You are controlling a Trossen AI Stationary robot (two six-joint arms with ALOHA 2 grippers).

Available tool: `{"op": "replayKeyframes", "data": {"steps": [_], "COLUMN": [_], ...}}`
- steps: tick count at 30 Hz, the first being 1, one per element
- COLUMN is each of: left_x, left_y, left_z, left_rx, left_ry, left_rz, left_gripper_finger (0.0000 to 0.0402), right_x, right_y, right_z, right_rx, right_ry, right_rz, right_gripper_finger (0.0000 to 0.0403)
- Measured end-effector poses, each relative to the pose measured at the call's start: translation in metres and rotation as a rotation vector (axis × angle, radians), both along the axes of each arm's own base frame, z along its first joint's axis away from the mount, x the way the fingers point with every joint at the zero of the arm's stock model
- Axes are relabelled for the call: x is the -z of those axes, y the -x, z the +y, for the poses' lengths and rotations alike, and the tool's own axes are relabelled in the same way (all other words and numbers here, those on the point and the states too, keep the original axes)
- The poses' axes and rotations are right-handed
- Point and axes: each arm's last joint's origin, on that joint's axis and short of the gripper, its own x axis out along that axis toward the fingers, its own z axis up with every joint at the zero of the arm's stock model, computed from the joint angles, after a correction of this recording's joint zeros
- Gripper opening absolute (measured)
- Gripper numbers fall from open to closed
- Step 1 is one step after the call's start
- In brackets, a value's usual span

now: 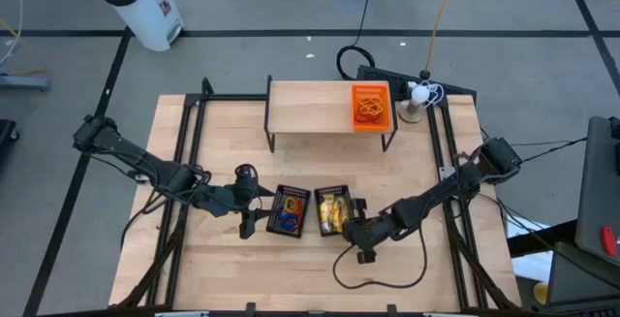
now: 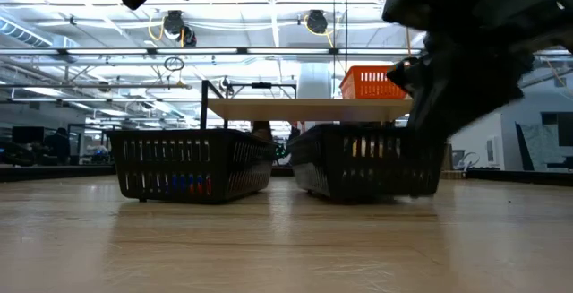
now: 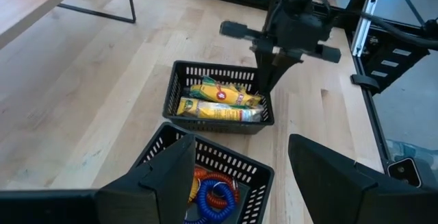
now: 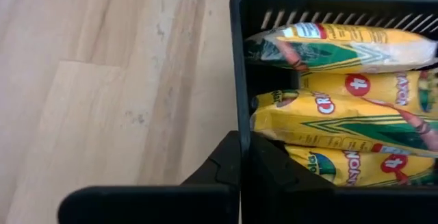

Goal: Pick & Place Office Desk Supplies
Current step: Put the right black basket filled with crayon box on the shelf

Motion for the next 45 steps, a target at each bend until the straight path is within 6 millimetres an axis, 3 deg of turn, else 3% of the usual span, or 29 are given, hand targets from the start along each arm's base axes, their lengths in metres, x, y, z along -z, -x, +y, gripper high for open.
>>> {"op": "replayKeyframes", "data": {"steps": [7,13,18,24,33,45], "left_x": [0.0,0.0,0.0,0.0,0.0,0.001], "left_y": [0.0,0.0,0.0,0.0,0.0,0.001], "left_z": [0.0,0.0,0.0,0.0,0.0,0.0], "left_rx": [-0.001,-0.002,-0.002,-0.004,-0.004,-0.003], "left_ry": [-0.001,-0.002,-0.001,0.002,0.002,0.019], "left_rz": [0.004,0.004,0.004,0.004,0.004,0.007], "left_gripper_finger": [0.0237,0.0237,0.0237,0.0237,0.0237,0.0237], "right_x": [-0.043,-0.086,-0.11,-0.122,-0.136,-0.161], "right_y": [-0.006,-0.011,-0.014,-0.024,-0.039,-0.05], "right_z": [0.005,0.013,0.011,-0.01,-0.06,-0.094], "right_rx": [-0.058,-0.085,-0.097,-0.08,0.0,0.019], "right_ry": [0.05,0.207,0.273,0.322,0.385,0.435], "right_rz": [-0.048,-0.086,-0.076,-0.048,0.016,-0.027], "right_gripper_finger": [0.0003,0.0002,0.0001,0.0001,0.0001,0.0001]}}
